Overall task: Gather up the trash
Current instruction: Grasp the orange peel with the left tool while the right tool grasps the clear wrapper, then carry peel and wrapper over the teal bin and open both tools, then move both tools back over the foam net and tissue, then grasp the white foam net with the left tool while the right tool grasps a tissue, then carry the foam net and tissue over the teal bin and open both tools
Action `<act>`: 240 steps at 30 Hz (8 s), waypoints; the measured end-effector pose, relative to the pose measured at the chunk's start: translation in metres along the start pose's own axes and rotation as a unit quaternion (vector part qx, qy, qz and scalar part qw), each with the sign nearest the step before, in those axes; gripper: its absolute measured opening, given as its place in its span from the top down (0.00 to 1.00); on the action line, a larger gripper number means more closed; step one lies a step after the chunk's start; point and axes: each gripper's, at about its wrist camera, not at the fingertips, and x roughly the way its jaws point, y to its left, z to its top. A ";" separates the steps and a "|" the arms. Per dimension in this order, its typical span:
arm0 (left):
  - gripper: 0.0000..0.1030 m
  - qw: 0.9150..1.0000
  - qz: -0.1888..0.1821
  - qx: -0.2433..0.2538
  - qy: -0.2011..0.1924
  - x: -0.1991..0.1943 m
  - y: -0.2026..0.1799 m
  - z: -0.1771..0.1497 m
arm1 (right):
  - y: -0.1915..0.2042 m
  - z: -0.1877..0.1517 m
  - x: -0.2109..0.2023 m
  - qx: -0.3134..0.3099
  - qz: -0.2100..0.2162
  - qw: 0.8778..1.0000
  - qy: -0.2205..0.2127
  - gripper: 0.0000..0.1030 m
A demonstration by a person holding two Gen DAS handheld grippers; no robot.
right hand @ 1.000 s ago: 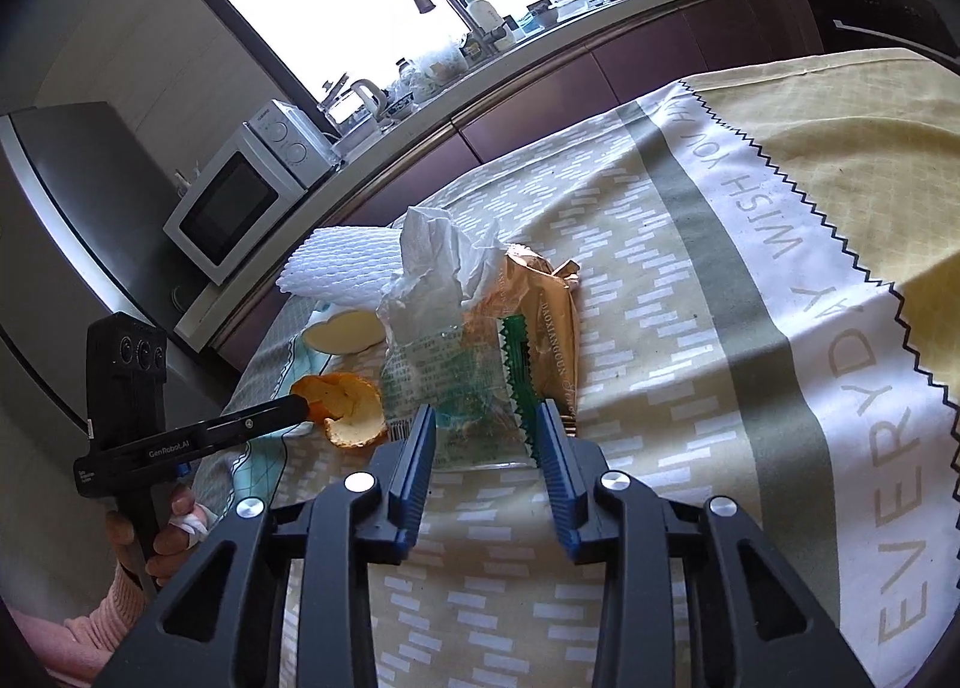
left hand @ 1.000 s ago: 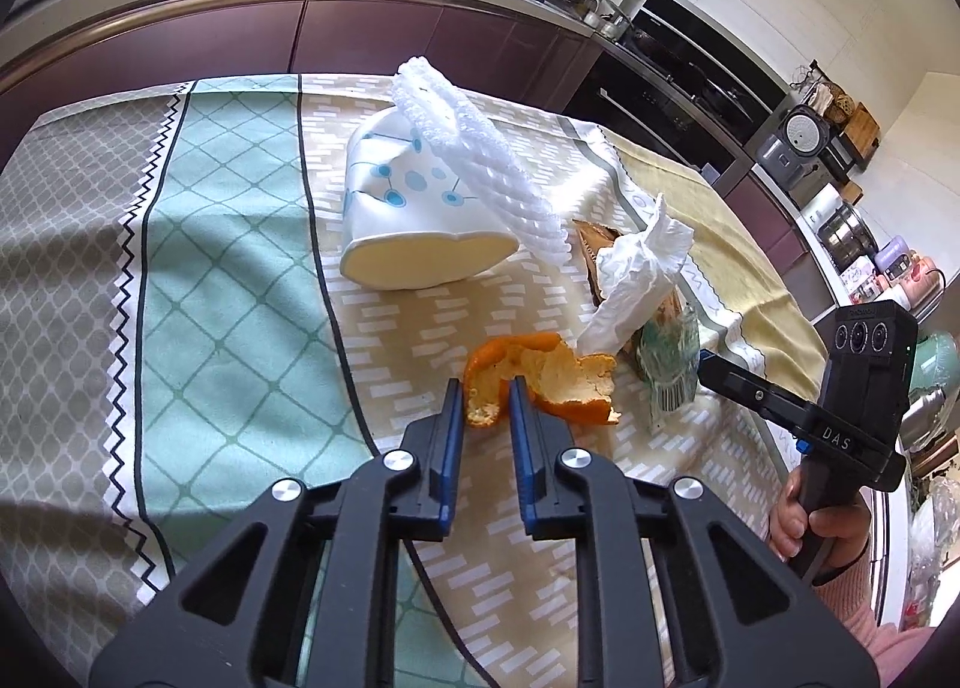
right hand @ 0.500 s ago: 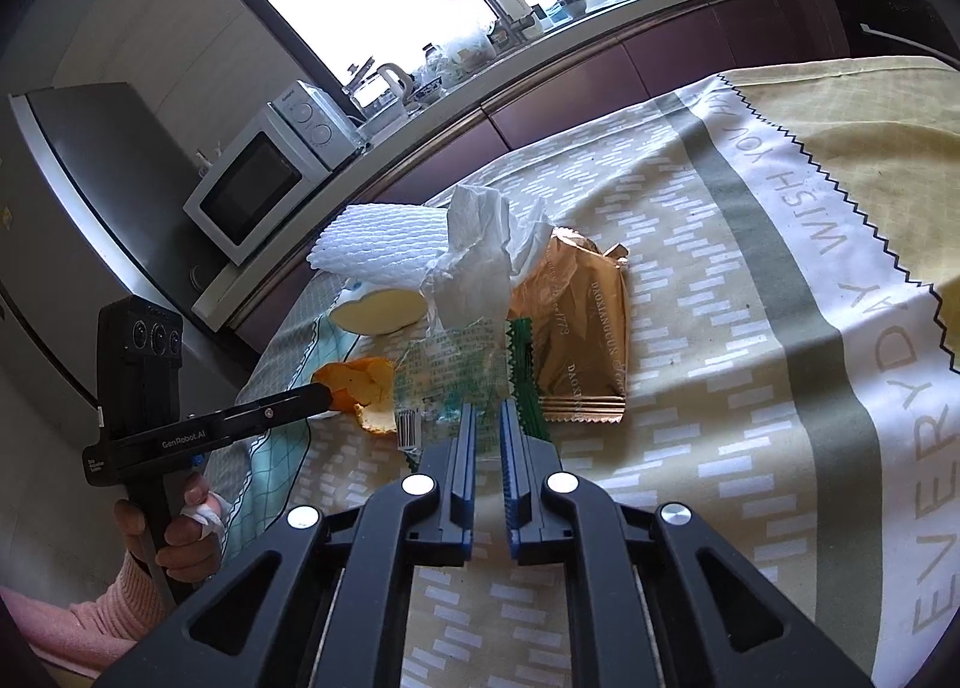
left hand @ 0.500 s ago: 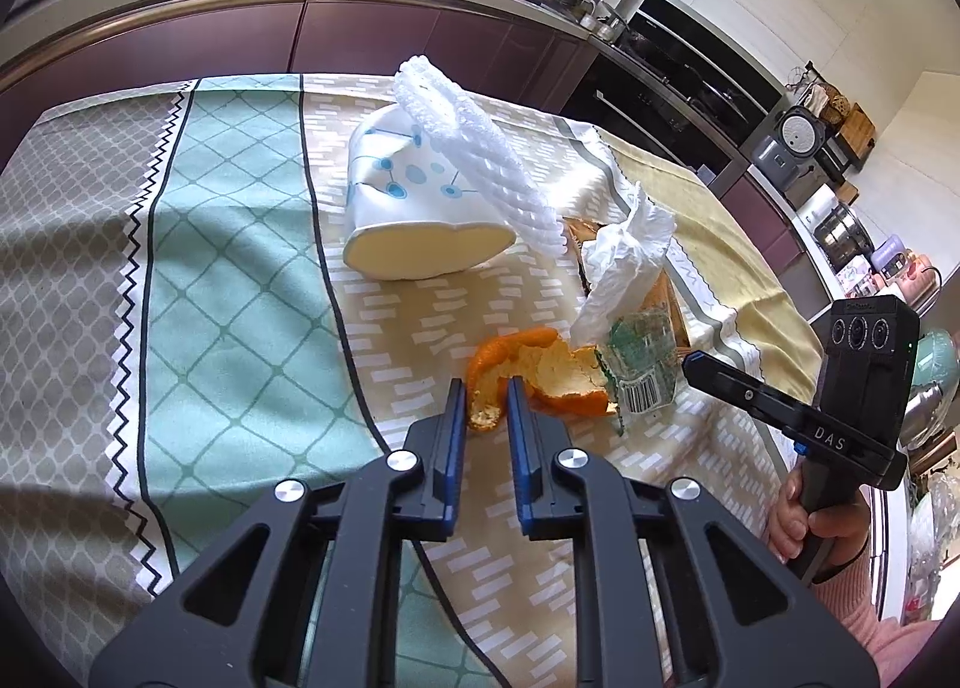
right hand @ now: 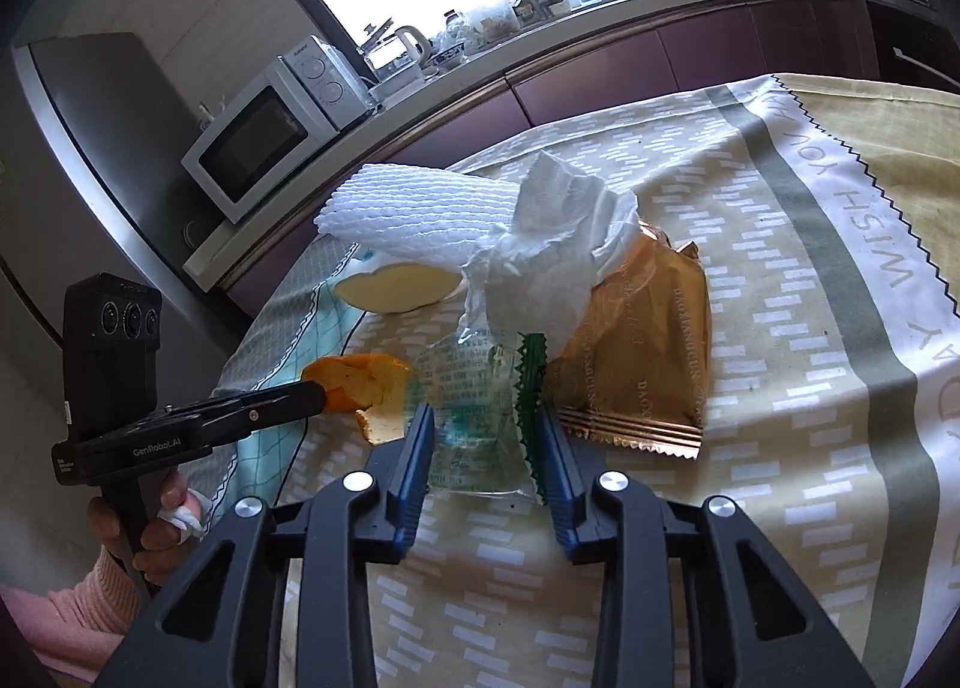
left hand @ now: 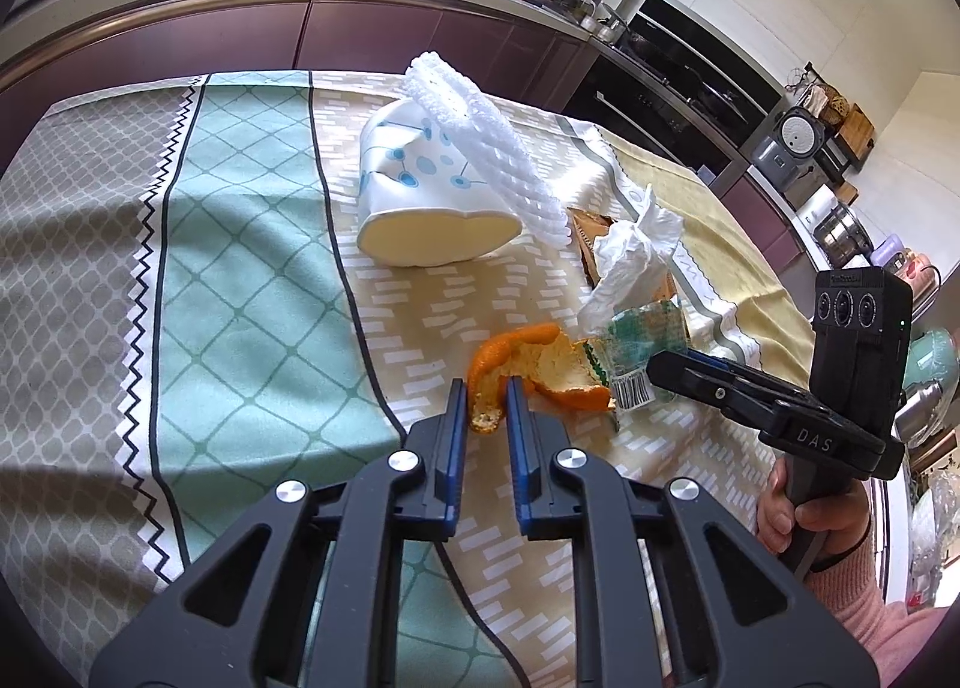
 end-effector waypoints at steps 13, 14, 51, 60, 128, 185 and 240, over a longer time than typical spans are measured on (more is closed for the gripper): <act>0.89 1.000 -0.007 -0.015 -0.025 -0.038 0.014 -0.009 | 0.024 -0.003 -0.024 -0.014 0.042 0.999 -0.031 0.81; 0.90 0.999 -0.006 -0.016 -0.029 -0.044 0.016 -0.011 | 0.028 -0.002 -0.023 -0.017 0.046 0.998 -0.030 0.81; 0.91 0.948 0.201 -0.155 -0.190 -0.299 0.214 -0.078 | 0.286 0.018 0.135 -0.197 0.215 0.952 0.093 0.81; 0.91 0.941 0.231 -0.185 -0.161 -0.276 0.253 -0.082 | 0.326 0.018 0.196 -0.211 0.203 0.947 0.136 0.81; 0.54 0.993 0.052 0.026 -0.103 -0.087 0.017 0.021 | 0.051 0.014 -0.016 -0.032 -0.019 0.997 -0.063 0.60; 0.87 0.999 -0.014 -0.002 -0.047 -0.001 -0.014 0.084 | 0.002 0.028 -0.004 0.015 -0.020 0.996 -0.080 0.98; 0.87 0.981 0.076 -0.048 -0.173 -0.254 0.081 -0.065 | 0.178 0.016 0.022 -0.129 0.132 0.982 -0.033 0.98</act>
